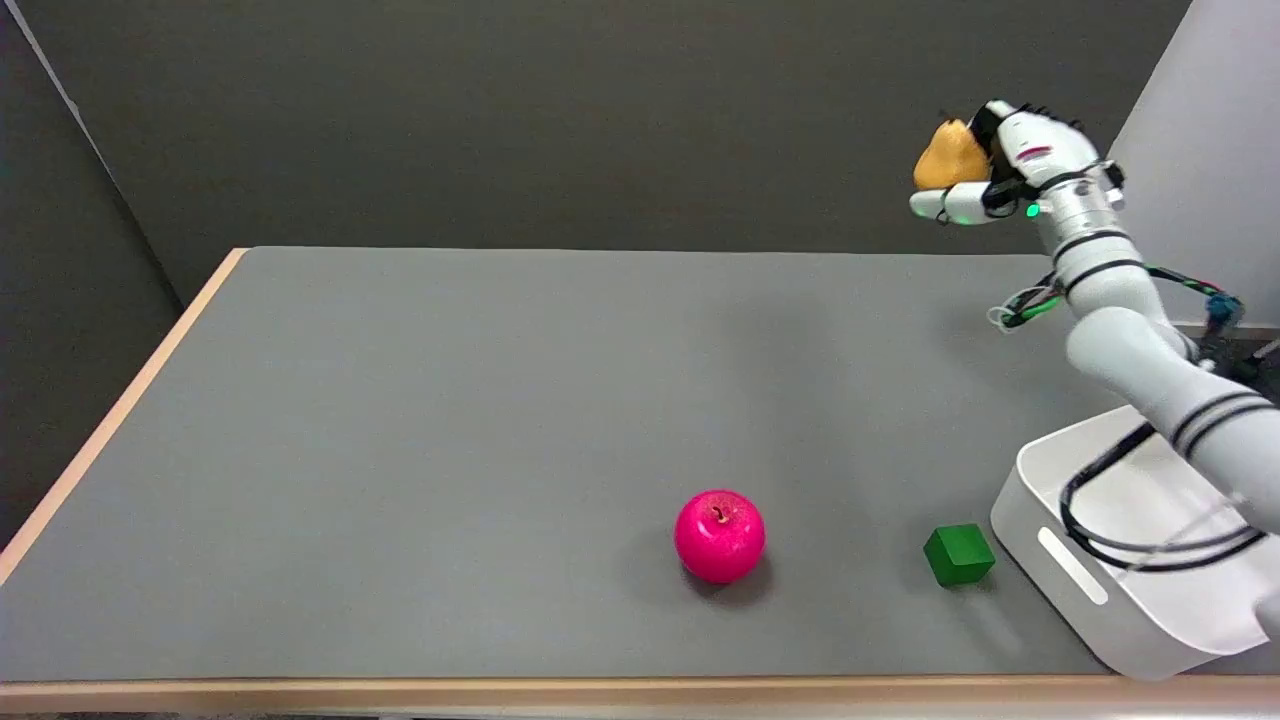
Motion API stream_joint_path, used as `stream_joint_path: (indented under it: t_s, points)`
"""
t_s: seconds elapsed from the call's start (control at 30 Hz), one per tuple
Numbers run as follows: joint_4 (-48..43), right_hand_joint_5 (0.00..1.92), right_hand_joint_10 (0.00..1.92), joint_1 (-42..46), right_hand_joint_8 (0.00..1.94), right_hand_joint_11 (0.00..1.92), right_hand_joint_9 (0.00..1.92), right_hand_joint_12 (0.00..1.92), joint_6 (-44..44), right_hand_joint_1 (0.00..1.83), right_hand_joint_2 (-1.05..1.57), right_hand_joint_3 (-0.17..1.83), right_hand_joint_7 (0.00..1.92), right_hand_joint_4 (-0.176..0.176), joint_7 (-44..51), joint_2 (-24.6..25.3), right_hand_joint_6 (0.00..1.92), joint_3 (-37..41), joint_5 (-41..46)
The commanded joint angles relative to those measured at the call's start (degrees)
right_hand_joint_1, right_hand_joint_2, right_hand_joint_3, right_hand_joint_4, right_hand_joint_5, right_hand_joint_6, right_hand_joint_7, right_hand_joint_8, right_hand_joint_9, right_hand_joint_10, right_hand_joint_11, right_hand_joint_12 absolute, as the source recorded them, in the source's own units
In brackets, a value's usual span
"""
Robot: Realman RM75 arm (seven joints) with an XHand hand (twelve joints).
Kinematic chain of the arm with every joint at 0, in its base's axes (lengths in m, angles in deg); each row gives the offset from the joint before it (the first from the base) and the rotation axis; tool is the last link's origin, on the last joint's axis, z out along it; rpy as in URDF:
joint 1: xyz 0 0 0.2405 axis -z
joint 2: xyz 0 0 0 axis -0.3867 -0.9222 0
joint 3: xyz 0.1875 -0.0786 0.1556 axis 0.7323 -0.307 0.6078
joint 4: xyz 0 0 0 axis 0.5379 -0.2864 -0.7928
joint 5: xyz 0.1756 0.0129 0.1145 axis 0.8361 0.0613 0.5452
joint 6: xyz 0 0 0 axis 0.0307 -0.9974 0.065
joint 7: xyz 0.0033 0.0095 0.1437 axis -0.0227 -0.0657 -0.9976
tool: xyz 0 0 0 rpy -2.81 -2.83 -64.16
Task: Place the yellow pear into the white box.
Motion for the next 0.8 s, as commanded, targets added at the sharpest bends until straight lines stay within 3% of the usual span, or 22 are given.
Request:
stream_joint_path:
  t_s: [0.03,0.13,0.23,0.37,0.8]
  points:
    - [-42.54,0.66,1.54,47.53,1.41,0.62,0.86,1.92,-8.8,1.18,1.0,0.5,0.88,-0.085,-6.1,3.62,1.45,42.53,-3.57]
    - [-45.69,0.67,1.56,56.36,1.41,0.67,0.86,1.92,-13.86,1.19,0.98,0.53,0.89,-0.082,-6.45,9.08,1.46,46.68,-5.86]
    - [-45.93,0.66,1.55,62.49,1.4,0.69,0.85,1.92,-19.83,1.2,0.97,0.55,0.91,-0.124,-10.21,13.71,1.45,47.11,-10.14]
    - [-45.66,0.67,1.55,68.43,1.4,0.72,0.85,1.92,-27.49,1.21,0.95,0.58,0.92,-0.132,-17.09,17.66,1.44,46.15,-12.56]
    - [-40.53,0.67,1.55,72.57,1.4,0.74,0.86,1.92,-42.05,1.2,0.94,0.61,0.92,-0.115,-17.01,19.64,1.46,38.96,-13.13]
